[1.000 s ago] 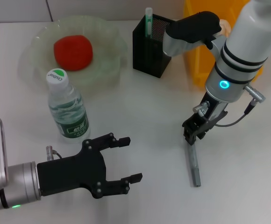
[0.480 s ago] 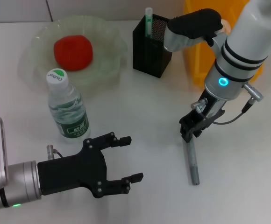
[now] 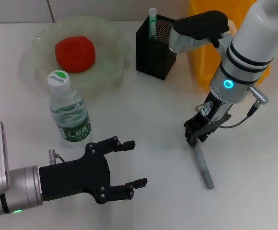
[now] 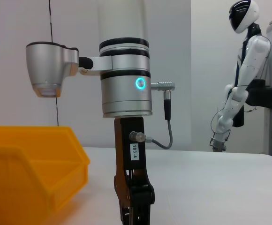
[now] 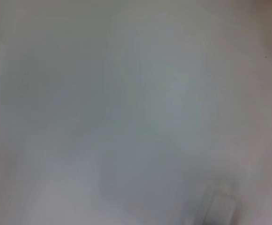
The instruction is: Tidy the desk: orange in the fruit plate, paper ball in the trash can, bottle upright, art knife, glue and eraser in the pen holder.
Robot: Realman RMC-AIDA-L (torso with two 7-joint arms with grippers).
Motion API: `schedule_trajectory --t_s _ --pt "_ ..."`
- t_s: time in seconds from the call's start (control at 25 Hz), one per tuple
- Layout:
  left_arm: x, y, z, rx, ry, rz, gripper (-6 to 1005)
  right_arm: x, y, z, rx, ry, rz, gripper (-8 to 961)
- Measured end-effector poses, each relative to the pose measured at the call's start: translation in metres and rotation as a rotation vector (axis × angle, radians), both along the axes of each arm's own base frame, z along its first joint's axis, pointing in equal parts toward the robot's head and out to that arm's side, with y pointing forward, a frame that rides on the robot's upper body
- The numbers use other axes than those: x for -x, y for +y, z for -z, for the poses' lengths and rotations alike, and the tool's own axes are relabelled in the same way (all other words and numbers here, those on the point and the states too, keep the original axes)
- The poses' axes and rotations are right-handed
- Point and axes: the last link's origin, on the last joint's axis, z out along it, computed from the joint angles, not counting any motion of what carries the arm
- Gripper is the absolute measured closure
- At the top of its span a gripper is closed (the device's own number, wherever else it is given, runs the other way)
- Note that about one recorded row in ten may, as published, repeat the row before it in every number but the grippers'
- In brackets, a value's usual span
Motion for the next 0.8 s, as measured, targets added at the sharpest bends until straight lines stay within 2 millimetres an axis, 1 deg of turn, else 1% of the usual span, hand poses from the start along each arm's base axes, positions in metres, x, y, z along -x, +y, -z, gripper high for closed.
schedule_trajectory --t_s 0.52,0.72,0.8 --pt "0.0013 -0.0011 0.0003 0.000 0.002 -0.006 186 -0.0049 -0.0021 0.0016 0.022 -0.055 -0.019 747" --pt "0.0015 -0.0014 -0.0001 0.001 0.000 -0.006 186 -0.0026 -0.0032 -0.0028 0.025 -0.059 -0.040 826" --pt "0.0013 -0.0016 -0.0004 0.001 -0.001 -0.004 186 0.0020 -0.0042 -0.0070 0.020 -0.041 -0.056 827"
